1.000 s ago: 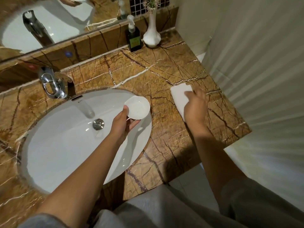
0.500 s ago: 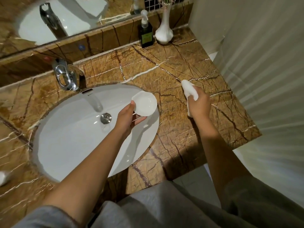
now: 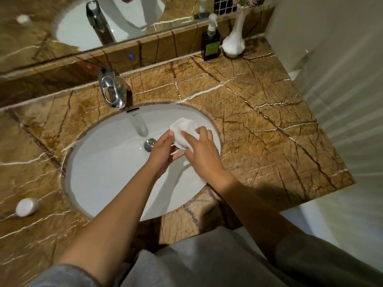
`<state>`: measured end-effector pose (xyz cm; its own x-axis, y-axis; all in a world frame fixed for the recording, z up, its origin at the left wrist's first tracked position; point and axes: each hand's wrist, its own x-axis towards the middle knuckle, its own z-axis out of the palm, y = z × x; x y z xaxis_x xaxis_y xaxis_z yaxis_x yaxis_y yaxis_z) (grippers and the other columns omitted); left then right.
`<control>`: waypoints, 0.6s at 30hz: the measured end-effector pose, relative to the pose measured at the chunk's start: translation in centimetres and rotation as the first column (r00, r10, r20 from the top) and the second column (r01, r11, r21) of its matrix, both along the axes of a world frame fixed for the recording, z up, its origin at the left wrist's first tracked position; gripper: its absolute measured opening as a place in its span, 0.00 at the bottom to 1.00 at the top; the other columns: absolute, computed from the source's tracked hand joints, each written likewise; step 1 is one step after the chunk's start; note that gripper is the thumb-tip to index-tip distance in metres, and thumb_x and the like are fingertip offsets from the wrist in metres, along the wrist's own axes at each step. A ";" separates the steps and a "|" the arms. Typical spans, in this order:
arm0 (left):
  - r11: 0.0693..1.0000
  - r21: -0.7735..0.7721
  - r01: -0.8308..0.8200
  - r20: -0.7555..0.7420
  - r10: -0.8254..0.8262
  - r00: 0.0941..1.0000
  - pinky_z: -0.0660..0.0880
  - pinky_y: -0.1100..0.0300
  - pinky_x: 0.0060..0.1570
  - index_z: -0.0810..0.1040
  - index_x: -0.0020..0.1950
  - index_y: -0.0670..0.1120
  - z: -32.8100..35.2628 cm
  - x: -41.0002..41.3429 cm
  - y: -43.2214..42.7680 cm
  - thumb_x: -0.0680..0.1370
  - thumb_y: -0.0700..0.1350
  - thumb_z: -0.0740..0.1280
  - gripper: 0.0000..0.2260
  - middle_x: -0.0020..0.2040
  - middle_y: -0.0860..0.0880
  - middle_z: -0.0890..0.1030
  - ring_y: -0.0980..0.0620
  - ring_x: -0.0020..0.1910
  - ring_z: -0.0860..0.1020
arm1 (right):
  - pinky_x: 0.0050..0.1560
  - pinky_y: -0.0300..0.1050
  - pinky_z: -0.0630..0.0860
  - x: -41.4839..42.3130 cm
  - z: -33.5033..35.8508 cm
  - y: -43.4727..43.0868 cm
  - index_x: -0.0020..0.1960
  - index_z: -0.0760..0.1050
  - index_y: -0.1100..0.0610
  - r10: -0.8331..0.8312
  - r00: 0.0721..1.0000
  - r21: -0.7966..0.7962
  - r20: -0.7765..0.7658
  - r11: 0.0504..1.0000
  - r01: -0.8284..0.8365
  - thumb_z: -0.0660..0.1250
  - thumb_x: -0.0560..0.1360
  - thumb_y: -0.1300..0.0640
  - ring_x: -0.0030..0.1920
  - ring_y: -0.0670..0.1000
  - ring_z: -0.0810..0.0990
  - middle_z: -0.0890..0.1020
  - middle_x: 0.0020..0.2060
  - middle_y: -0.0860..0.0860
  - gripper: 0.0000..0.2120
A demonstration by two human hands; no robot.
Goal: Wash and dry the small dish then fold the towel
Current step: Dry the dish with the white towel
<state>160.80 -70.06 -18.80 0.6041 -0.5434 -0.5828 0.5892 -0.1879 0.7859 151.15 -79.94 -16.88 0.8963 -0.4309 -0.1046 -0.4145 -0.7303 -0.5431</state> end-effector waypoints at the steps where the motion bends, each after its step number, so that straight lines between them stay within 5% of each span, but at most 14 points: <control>1: 1.000 0.005 0.002 0.000 -0.002 1.000 0.80 0.54 0.53 0.73 0.68 0.47 0.1 0.3 0.5 0.83 0.50 0.54 0.16 0.62 0.44 0.80 0.46 0.59 0.79 | 0.56 0.52 0.73 0.2 0.1 0.2 0.71 0.67 0.49 0.030 1.000 0.020 0.002 0.999 -0.030 0.63 0.76 0.57 0.64 0.58 0.64 0.67 0.64 0.57 0.24; 8: 0.995 0.086 -0.056 -0.003 0.056 0.998 0.82 0.51 0.49 0.75 0.64 0.45 -0.5 2.0 2.4 0.83 0.48 0.57 0.14 0.65 0.40 0.77 0.43 0.59 0.79 | 0.48 0.51 0.73 -0.1 1.0 -0.5 0.63 0.76 0.50 0.206 0.963 -0.200 -0.172 0.950 -0.239 0.62 0.75 0.55 0.61 0.58 0.67 0.71 0.57 0.56 0.17; 14: 0.990 0.096 -0.100 -0.054 0.105 0.993 0.83 0.53 0.42 0.74 0.64 0.42 -0.9 2.8 3.1 0.82 0.47 0.58 0.14 0.67 0.40 0.72 0.41 0.60 0.77 | 0.59 0.54 0.74 -0.2 2.4 -1.3 0.69 0.71 0.49 -0.108 0.994 -0.099 -0.011 0.989 0.107 0.61 0.78 0.55 0.66 0.59 0.65 0.69 0.62 0.58 0.19; 18: 0.997 0.057 -0.043 -0.070 0.047 0.996 0.83 0.50 0.46 0.74 0.65 0.42 -0.4 2.2 2.5 0.83 0.46 0.56 0.15 0.63 0.38 0.77 0.41 0.59 0.79 | 0.57 0.52 0.73 1.0 1.9 0.9 0.71 0.68 0.50 -0.090 0.994 -0.179 -0.065 0.981 0.077 0.60 0.78 0.56 0.64 0.59 0.65 0.68 0.62 0.57 0.21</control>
